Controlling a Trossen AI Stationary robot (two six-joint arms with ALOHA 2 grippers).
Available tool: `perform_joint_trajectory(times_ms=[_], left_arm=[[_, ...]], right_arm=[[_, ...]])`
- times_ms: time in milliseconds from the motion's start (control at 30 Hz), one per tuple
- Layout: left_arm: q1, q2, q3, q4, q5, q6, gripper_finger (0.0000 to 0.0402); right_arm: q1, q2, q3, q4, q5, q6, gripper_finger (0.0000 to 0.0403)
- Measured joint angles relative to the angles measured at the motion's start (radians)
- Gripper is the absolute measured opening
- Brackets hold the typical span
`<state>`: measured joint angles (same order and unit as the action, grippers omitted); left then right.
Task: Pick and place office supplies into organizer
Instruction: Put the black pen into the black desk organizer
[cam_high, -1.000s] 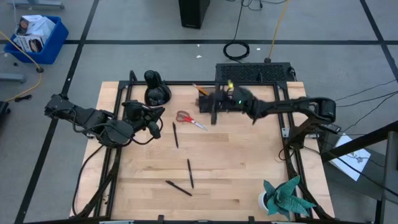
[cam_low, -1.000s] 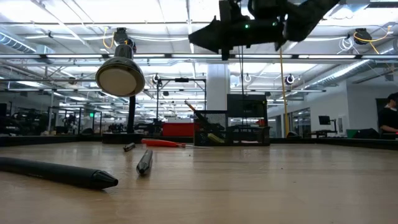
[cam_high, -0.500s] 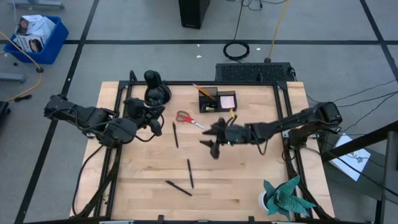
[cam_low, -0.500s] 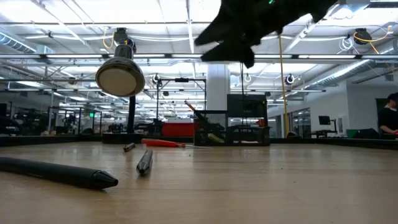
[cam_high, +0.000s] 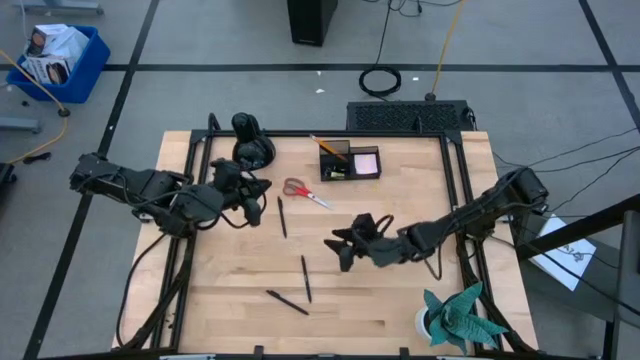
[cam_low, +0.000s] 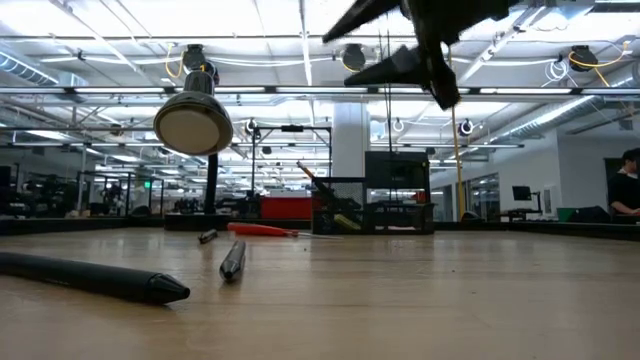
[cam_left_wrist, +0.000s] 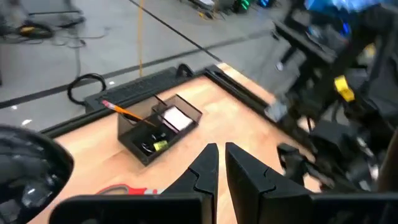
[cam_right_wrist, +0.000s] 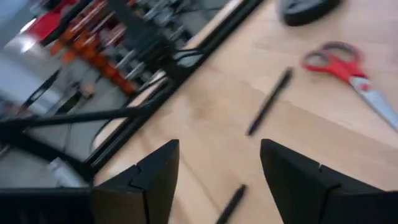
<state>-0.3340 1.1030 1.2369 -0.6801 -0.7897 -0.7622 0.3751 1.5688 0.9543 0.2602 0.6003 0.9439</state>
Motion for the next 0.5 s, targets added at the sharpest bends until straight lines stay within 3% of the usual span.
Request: perform_joint_trajectory(times_ms=[100, 267, 433, 500], left_arm=[[0.0, 0.0, 0.0, -0.007, 0.082, 0.1, 0.0031], [0.0, -0.004, 0.0, -0.015, 0.165, 0.177, 0.0031], [0.001, -0.017, 0.0, -0.048, 0.166, 0.181, 0.0031], [0.003, -0.033, 0.0, -0.04, 0.162, 0.177, 0.0031]], right_arm=[[-0.004, 0.064, 0.015, 0.021, 0.051, 0.087, 0.0205], [-0.039, 0.204, 0.205, 0.015, -0.016, 0.096, 0.0195], [-0.013, 0.328, 0.408, -0.234, -0.026, 0.113, 0.0194], [0.013, 0.356, 0.462, -0.3, 0.02, 0.169, 0.0194]])
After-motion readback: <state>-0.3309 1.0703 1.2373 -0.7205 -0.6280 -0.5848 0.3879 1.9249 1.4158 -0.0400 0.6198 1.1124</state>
